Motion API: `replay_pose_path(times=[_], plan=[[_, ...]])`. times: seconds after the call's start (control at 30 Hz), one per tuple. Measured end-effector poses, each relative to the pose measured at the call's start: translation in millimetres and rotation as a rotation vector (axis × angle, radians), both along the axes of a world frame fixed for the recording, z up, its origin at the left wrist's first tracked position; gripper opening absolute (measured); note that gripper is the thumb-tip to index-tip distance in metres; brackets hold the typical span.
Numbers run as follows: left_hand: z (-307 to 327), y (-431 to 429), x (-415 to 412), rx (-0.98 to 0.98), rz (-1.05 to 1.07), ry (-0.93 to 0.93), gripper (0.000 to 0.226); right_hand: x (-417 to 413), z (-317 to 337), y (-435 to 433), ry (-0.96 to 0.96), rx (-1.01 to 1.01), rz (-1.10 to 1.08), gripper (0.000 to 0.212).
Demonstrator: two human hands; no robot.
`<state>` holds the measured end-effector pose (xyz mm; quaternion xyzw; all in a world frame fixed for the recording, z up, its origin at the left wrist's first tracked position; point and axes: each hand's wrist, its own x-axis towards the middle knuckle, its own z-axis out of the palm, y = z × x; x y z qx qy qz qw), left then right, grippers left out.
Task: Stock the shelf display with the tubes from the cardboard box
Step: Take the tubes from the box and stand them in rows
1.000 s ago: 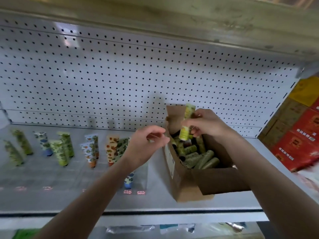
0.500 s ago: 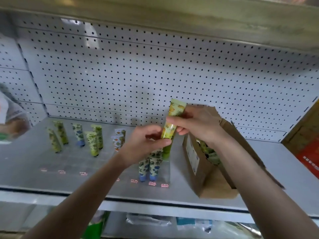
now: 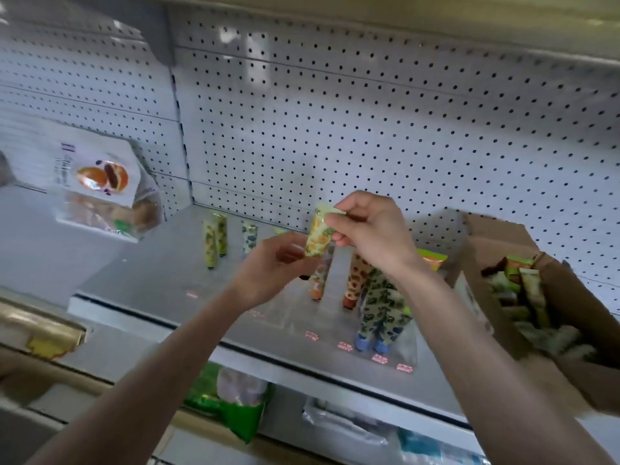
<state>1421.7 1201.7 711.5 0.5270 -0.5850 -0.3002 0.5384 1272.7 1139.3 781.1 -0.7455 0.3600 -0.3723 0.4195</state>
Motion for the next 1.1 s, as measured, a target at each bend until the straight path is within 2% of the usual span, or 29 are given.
replay_pose_path(times=[0.17, 0.37, 0.47, 0.67, 1.1], plan=[[-9, 5, 74, 0.047, 0.116, -0.147, 0.018, 72, -14, 3, 0.030, 0.005, 0.054, 0.009], [-22, 9, 150, 0.145, 0.164, -0.107, 0.023, 147, -32, 8, 0.120, -0.047, 0.073, 0.002], [-34, 11, 175, 0.175, 0.164, -0.103, 0.025, 171, -45, 9, 0.160, -0.085, 0.052, 0.006], [-54, 12, 203, 0.197, 0.171, -0.103, 0.026, 201, -59, 12, 0.287, -0.155, 0.069, 0.013], [-76, -3, 222, 0.231, 0.195, -0.190, 0.020, 222, -71, 9, 0.341, -0.227, 0.006, 0.011]])
